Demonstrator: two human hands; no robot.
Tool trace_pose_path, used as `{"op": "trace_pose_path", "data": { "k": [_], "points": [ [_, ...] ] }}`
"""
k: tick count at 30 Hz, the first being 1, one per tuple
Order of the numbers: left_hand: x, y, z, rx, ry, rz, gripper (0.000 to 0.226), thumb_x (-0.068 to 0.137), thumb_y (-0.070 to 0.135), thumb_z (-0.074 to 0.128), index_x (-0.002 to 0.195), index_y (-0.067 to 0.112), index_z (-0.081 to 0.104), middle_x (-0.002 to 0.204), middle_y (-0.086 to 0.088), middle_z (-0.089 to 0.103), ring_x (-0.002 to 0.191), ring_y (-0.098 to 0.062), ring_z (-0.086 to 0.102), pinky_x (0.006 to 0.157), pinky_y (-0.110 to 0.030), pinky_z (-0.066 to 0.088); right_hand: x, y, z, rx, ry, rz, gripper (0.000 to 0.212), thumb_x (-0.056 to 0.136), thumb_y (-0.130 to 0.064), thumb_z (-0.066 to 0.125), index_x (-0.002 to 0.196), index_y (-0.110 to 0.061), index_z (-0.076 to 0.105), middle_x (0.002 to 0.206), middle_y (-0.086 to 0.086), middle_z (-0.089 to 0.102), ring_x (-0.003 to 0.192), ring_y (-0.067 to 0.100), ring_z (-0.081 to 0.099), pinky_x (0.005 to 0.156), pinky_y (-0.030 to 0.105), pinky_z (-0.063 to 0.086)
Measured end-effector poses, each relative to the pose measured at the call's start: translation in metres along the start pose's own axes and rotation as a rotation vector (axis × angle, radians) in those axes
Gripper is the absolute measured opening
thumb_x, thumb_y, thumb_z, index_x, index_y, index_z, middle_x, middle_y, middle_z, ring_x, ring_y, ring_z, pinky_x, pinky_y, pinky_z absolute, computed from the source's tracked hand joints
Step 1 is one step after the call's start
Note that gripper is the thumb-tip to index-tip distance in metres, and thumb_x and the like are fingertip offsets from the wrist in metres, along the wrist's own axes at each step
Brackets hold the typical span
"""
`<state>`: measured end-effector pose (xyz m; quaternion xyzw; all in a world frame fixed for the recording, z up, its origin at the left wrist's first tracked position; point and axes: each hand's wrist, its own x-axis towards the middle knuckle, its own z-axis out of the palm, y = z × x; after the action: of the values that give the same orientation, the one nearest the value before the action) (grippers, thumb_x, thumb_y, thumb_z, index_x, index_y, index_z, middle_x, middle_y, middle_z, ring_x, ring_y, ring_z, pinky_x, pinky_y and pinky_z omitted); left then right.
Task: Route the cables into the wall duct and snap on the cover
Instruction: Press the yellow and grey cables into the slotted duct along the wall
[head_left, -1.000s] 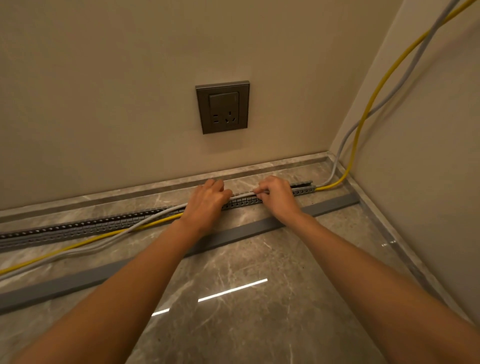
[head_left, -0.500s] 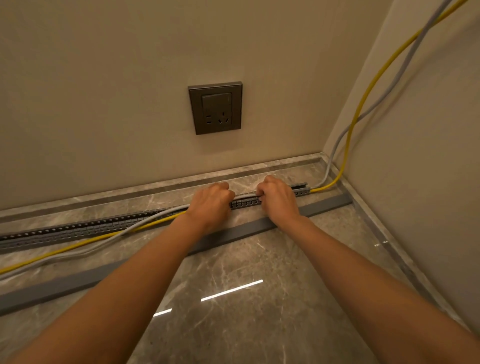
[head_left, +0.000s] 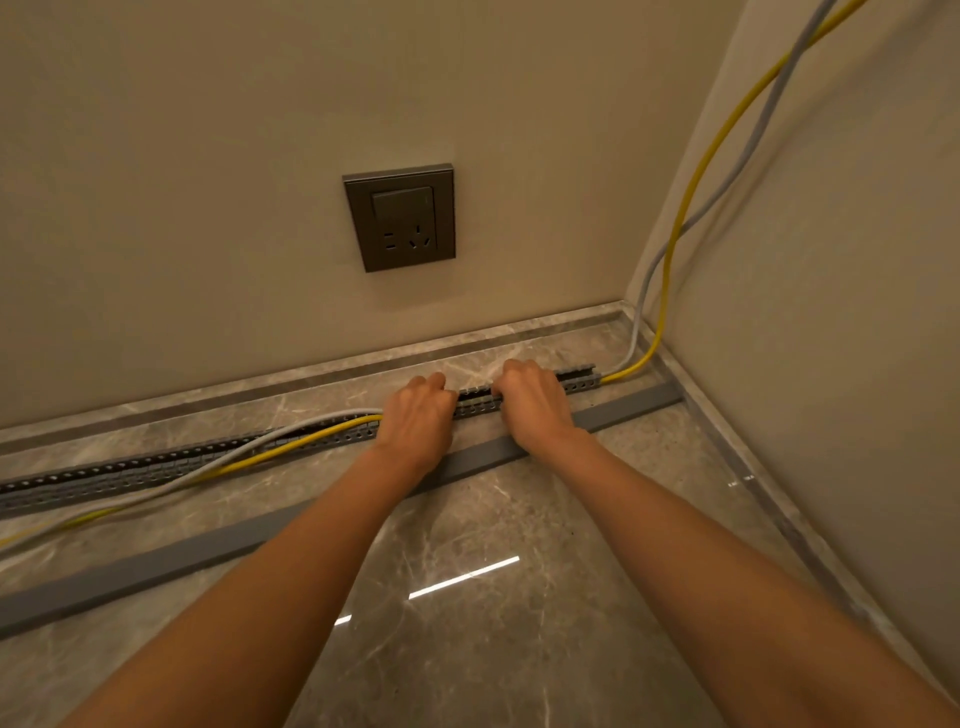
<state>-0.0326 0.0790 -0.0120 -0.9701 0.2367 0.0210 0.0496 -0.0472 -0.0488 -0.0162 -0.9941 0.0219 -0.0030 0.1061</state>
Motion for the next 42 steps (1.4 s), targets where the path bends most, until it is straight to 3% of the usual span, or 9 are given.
{"op": "trace_pose_path", "data": {
  "k": [5,9,14,21,26,30,33,35,42],
  "points": [
    [0.005,0.012,-0.011,0.008,-0.051,-0.001,0.029,0.091,0.006,0.048,0.119,0.005,0.053,0.124,-0.014,0.055,0.111,-0.032,0.057,0.087,-0.039,0.047,-0.01,0.022,0.003,0.077,-0.006,-0.078,0.03,0.089,0.003,0.049,0.116,-0.003,0.06,0.121,0.012,0.057,0.112,0.029,0.055,0.094,0.038,0.046],
    [0.008,0.03,-0.008,-0.039,-0.019,0.029,0.027,0.094,0.007,0.043,0.12,0.005,0.051,0.121,-0.016,0.056,0.108,-0.033,0.056,0.085,-0.04,0.047,-0.017,0.053,-0.004,0.066,0.07,0.015,0.026,0.089,-0.002,0.05,0.113,-0.003,0.06,0.122,0.012,0.057,0.113,0.028,0.053,0.094,0.035,0.042],
    [0.011,0.049,0.004,-0.059,0.04,0.048,0.028,0.093,0.004,0.046,0.121,0.003,0.05,0.122,-0.015,0.055,0.109,-0.03,0.054,0.086,-0.037,0.047,-0.01,0.078,-0.016,0.053,0.011,0.071,0.029,0.092,-0.004,0.05,0.116,-0.011,0.066,0.119,0.011,0.06,0.111,0.029,0.056,0.089,0.037,0.047],
    [0.021,0.043,0.005,-0.186,0.021,-0.012,0.028,0.091,0.001,0.049,0.119,0.006,0.054,0.117,-0.014,0.056,0.104,-0.033,0.056,0.085,-0.041,0.047,0.002,0.07,-0.018,-0.144,0.03,0.049,0.024,0.091,0.003,0.046,0.109,-0.002,0.061,0.115,0.016,0.065,0.106,0.032,0.06,0.09,0.039,0.046],
    [0.017,0.025,0.002,-0.4,-0.017,0.026,0.042,0.085,-0.008,0.053,0.126,0.005,0.054,0.125,-0.016,0.055,0.115,-0.031,0.053,0.099,-0.036,0.042,0.0,0.055,-0.015,-0.189,0.036,0.031,0.03,0.09,0.003,0.047,0.119,0.0,0.053,0.124,0.018,0.056,0.116,0.033,0.051,0.097,0.04,0.042],
    [-0.003,0.005,0.001,-0.474,0.097,-0.04,0.043,0.078,-0.015,0.052,0.117,0.0,0.061,0.12,-0.02,0.059,0.112,-0.036,0.056,0.096,-0.038,0.045,-0.005,0.035,-0.015,-0.148,0.036,-0.023,0.031,0.089,0.001,0.049,0.12,0.0,0.054,0.128,0.018,0.052,0.12,0.034,0.047,0.101,0.041,0.038],
    [-0.02,-0.016,0.001,-0.465,0.166,-0.174,0.034,0.084,-0.007,0.053,0.116,0.001,0.061,0.122,-0.021,0.057,0.111,-0.038,0.057,0.093,-0.043,0.048,-0.008,0.007,-0.013,-0.051,0.019,-0.079,0.029,0.09,0.001,0.048,0.117,-0.001,0.057,0.127,0.017,0.053,0.12,0.033,0.047,0.102,0.039,0.038],
    [-0.03,-0.034,0.001,-0.438,0.125,-0.23,0.033,0.087,0.003,0.056,0.12,0.002,0.058,0.126,-0.02,0.054,0.114,-0.037,0.054,0.095,-0.043,0.045,-0.007,-0.014,-0.009,0.034,0.007,-0.108,0.027,0.09,0.001,0.049,0.116,-0.002,0.058,0.126,0.016,0.053,0.118,0.032,0.048,0.098,0.039,0.041],
    [-0.059,-0.105,0.008,-0.316,0.016,-0.256,0.029,0.088,0.013,0.058,0.116,0.006,0.058,0.124,-0.018,0.056,0.116,-0.035,0.052,0.093,-0.041,0.044,-0.01,-0.093,0.014,0.185,-0.053,-0.137,0.029,0.091,-0.008,0.055,0.119,-0.007,0.057,0.126,0.014,0.052,0.119,0.031,0.048,0.099,0.039,0.041]
  ]
}}
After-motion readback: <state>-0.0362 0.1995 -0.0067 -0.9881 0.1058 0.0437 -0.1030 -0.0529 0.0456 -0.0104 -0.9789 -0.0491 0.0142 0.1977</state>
